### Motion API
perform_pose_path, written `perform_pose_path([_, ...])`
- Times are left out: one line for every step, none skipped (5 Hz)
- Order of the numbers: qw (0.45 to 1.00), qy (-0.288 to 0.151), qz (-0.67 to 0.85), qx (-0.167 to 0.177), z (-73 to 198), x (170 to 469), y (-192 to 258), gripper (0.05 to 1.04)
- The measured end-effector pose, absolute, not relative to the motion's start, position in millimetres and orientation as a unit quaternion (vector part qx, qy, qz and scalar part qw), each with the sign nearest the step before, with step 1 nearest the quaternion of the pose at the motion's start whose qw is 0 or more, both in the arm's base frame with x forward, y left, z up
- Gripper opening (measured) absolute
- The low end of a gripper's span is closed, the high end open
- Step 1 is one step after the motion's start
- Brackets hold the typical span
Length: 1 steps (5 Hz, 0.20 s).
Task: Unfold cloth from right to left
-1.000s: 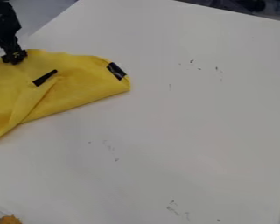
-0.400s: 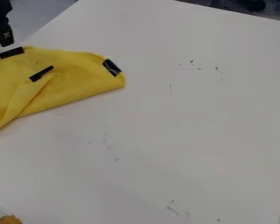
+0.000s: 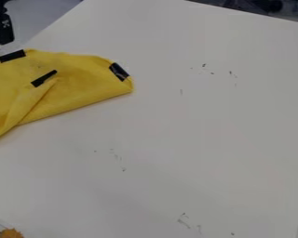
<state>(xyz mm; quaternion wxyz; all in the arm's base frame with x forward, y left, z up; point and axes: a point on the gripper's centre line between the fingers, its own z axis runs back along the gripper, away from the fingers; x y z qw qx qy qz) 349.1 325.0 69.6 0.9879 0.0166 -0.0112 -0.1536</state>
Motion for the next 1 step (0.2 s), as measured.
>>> perform_pose_path([0.987,-0.026,-0.159,0.030,80.5,356.6,315.7,1.001])
